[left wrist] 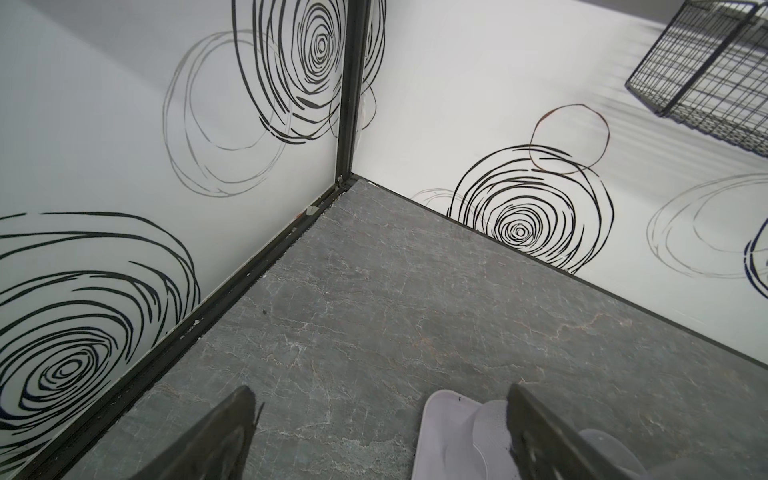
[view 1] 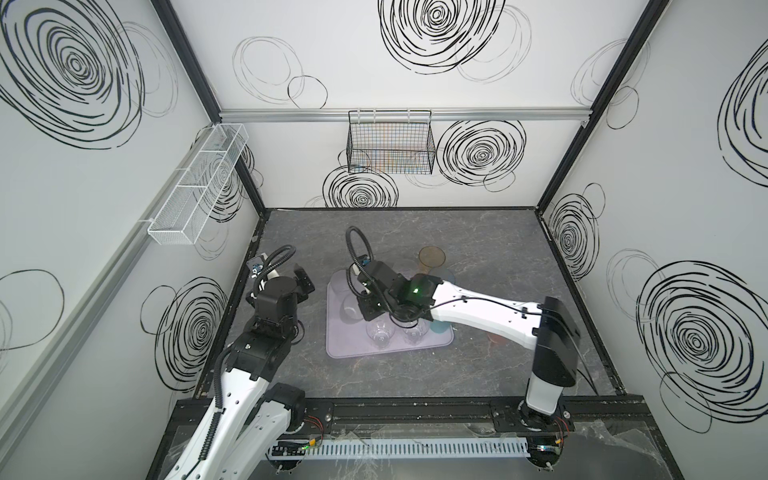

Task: Place the glasses into the tray
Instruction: 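Lift the frosted glass with the right gripper and carry it over the tray, then lower the frosted glass onto the tray and open the right gripper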

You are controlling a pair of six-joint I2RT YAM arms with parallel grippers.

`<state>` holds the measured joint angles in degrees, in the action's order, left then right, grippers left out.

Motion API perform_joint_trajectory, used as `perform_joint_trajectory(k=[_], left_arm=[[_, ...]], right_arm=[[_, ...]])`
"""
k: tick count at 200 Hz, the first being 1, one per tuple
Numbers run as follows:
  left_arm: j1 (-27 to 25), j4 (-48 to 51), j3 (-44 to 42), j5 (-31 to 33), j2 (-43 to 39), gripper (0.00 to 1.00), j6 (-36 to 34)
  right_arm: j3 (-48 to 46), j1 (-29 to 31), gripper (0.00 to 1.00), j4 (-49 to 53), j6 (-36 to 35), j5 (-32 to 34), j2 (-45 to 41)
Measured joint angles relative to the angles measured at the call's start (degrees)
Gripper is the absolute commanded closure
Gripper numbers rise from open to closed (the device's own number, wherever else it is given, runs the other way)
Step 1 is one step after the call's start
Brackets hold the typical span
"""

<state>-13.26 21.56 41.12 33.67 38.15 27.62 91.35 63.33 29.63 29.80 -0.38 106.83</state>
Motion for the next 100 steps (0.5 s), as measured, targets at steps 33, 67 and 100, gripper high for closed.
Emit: perform_joint_trajectory(k=[33,67,100], left_arm=[[0.61,0.31,-1.42,-0.76,-0.09,0.04,1.2],[0.68,1.33,-3.17,-1.75,-0.24,0.04,2.14],[0.68,1.4,-3.78,-2.36,-0.85,0.04,2.45]], right_arm=[[8.85,2.69,1.0,2.64,0.13,0.55,9.68],[12.02,2.97,0.99,4.66,0.2,1.92,14.73],[11.98,2.36,0.98,5.55,0.15,4.31,15.91]])
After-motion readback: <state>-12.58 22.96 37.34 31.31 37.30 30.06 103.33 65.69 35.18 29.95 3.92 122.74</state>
